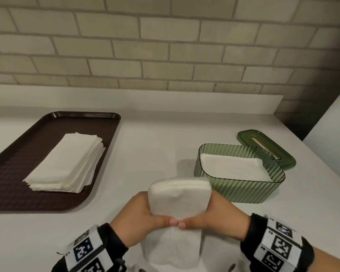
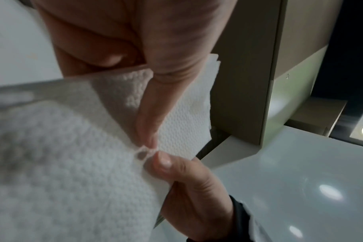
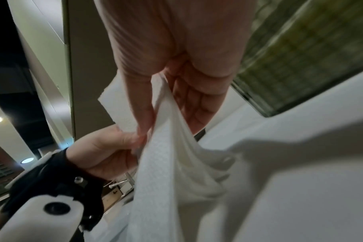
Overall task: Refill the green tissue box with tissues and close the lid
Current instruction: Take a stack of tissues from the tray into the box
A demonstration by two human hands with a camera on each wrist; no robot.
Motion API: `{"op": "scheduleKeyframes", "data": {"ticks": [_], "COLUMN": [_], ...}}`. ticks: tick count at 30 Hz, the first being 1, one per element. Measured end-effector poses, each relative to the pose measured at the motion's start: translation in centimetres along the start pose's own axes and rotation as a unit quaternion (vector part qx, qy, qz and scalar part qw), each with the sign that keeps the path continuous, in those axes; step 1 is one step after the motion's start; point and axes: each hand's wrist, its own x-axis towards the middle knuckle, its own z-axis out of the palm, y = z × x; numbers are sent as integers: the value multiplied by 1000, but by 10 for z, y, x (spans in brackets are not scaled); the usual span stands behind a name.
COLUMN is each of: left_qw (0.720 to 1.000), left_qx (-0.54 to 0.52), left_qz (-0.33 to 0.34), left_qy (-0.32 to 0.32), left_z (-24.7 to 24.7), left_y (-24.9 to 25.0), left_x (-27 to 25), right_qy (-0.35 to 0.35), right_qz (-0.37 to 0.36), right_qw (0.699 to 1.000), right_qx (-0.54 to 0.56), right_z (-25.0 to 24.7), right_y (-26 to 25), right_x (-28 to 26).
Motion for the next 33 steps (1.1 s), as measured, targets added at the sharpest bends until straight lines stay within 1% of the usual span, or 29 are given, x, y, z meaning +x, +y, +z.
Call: {"op": "scheduleKeyframes", "data": {"ticks": [4, 7, 10, 14, 17, 20, 22, 24, 26, 30, 33], "left_qw": [995, 981, 974, 955, 958, 973, 984, 992, 996, 997, 997], "left_qx": [-98, -191, -225, -285, -258, -204, -152, -99, -75, -70, -61], "left_qz": [-11, -21, 5, 41, 56, 62, 63, 53, 26, -3, 18], "left_qy": [-1, 5, 24, 71, 108, 93, 76, 55, 34, 44, 47], "left_z": [-3, -11, -21, -40, -58, -65, -61, -51, -41, -28, -27], "left_y": [3, 11, 20, 27, 21, 8, 1, -6, -16, -33, -24], "left_x": [4, 9, 13, 15, 12, 5, 3, 1, 2, 6, 5], "right_qy": [-21, -20, -11, 4, 31, 65, 82, 80, 69, 55, 63], "right_qz": [44, 62, 55, 52, 38, 8, -5, -5, 8, 47, 42], "right_qw": [999, 998, 998, 998, 999, 997, 995, 996, 997, 997, 997], "right_qx": [3, 16, -4, -24, -4, 45, 49, 38, 40, 12, 9], "right_z": [7, 9, 5, -11, -26, -39, -42, -38, -30, -19, -18], "right_y": [15, 22, 22, 16, 10, 6, 8, 14, 23, 33, 31], "right_x": [0, 0, 0, -4, -10, -17, -18, -19, -18, -18, -16]}}
